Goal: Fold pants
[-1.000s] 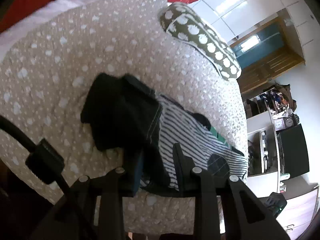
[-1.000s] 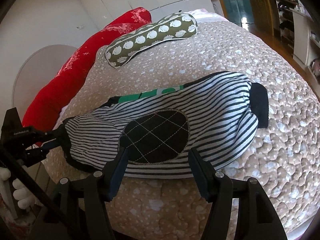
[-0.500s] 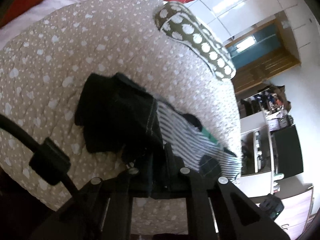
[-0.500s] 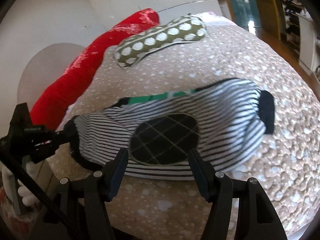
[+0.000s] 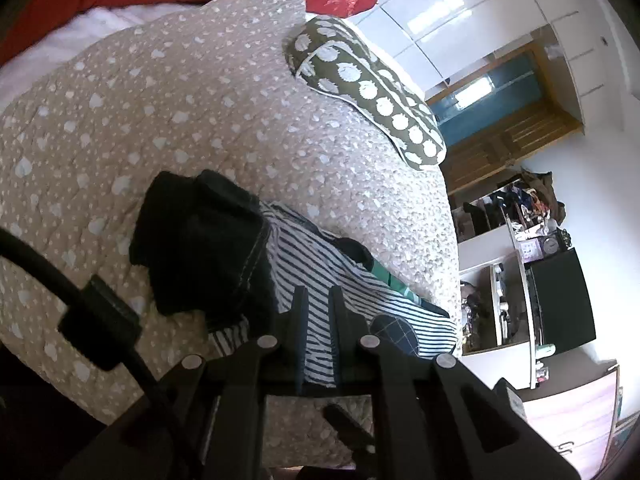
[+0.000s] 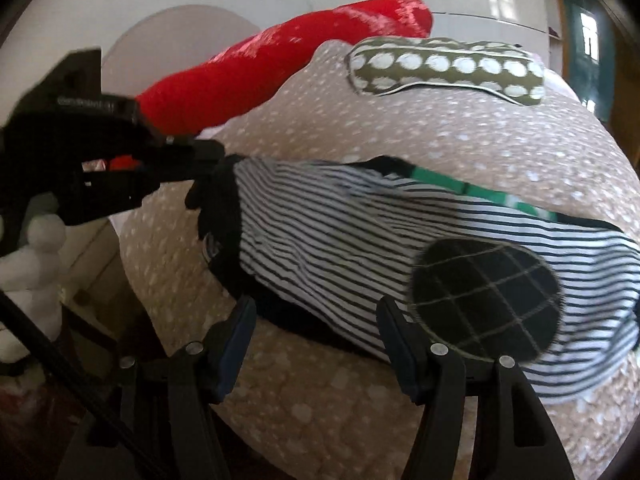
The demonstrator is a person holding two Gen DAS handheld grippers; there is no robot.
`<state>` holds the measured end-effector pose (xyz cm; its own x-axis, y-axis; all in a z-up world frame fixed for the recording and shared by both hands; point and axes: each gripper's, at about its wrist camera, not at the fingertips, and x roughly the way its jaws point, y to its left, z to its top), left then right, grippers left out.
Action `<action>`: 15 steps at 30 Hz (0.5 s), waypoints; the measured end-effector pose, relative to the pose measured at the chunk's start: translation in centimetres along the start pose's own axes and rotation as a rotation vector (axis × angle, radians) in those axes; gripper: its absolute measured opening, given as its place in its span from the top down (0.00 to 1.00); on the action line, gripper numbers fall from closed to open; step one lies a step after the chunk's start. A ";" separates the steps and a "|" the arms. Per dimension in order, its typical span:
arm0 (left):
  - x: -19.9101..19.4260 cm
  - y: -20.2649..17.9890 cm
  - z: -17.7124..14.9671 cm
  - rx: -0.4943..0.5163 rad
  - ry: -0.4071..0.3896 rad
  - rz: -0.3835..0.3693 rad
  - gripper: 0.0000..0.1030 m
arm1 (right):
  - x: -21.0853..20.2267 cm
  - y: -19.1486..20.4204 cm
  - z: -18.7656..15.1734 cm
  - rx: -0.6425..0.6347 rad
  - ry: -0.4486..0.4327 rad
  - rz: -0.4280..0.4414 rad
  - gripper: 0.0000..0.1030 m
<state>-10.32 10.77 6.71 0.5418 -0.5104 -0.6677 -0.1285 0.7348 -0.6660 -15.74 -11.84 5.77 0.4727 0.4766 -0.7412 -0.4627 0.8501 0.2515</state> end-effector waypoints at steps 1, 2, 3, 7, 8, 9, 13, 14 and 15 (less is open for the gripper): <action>-0.1 0.2 -0.1 -0.010 0.001 -0.008 0.91 | 0.4 0.1 0.1 -0.009 0.006 0.001 0.35; -0.2 0.4 -0.2 -0.015 -0.001 -0.014 0.91 | 0.8 0.5 0.2 -0.024 0.009 0.000 0.35; -0.4 0.4 -0.3 -0.016 -0.002 -0.016 0.91 | 1.2 0.8 0.2 -0.041 0.010 -0.006 0.35; -1.4 1.1 -0.4 -0.035 -0.008 -0.026 0.90 | 3.2 1.7 0.6 -0.106 0.033 -0.067 0.79; -1.5 1.3 -0.4 -0.042 -0.007 -0.030 0.90 | 3.4 1.4 0.8 -0.083 0.043 -0.055 0.84; -1.7 1.6 -0.4 -0.050 -0.007 -0.033 0.89 | 3.3 0.9 1.1 -0.048 0.040 -0.028 0.88; -1.5 2.9 -0.5 -0.115 0.005 -0.065 0.74 | 2.2 -0.8 1.7 0.072 0.031 0.058 0.93; -1.3 3.1 -0.6 -0.125 0.010 -0.074 0.73 | 1.9 -0.8 1.9 0.081 0.025 0.057 0.94; -1.1 3.2 -0.7 -0.136 0.019 -0.088 0.71 | 1.6 -0.9 2.0 0.087 0.016 0.053 0.94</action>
<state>-11.87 13.35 5.06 0.5400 -0.5795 -0.6104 -0.1932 0.6205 -0.7600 -13.07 -11.41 5.60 0.4367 0.5180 -0.7355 -0.4196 0.8405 0.3428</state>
